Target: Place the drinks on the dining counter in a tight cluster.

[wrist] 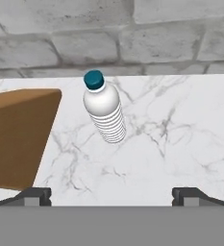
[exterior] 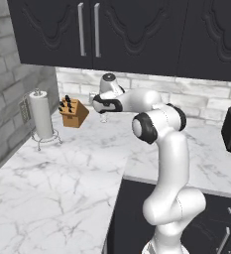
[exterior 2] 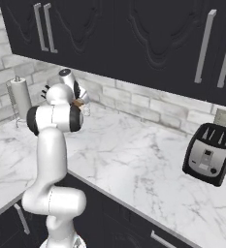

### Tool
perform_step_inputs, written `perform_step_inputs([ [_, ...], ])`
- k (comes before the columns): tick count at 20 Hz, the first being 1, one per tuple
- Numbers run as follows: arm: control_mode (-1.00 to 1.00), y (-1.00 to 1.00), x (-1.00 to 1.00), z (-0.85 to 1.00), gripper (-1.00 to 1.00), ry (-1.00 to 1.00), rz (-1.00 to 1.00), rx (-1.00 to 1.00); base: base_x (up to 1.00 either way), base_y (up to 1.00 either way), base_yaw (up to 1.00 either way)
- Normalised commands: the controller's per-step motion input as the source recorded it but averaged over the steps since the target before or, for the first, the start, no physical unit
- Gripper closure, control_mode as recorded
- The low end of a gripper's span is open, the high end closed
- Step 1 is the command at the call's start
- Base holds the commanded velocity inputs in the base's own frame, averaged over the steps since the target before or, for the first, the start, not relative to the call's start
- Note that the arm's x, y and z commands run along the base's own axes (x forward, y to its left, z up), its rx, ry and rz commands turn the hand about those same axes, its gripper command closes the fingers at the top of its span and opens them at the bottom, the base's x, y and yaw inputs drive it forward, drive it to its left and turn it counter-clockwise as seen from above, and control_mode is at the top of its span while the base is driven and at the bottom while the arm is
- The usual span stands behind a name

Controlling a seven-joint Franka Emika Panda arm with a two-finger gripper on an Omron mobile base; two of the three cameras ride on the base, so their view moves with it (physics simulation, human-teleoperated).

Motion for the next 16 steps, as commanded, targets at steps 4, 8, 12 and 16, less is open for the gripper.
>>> perform_step_inputs([
  [4,-1.0,-0.05,0.27,-0.03,-1.0,0.0,-0.01,0.0,0.0,0.0,0.0],
  [8,-1.0,-0.15,0.18,-0.04,-1.0,0.0,-0.01,0.0,0.0,0.0,0.0],
  [12,-1.0,-0.06,0.15,0.0,-1.0,0.0,0.0,0.0,0.0,0.0,0.0],
  [16,-1.0,0.0,0.21,-0.01,-1.0,0.0,0.0,0.0,0.0,0.0,0.0],
])
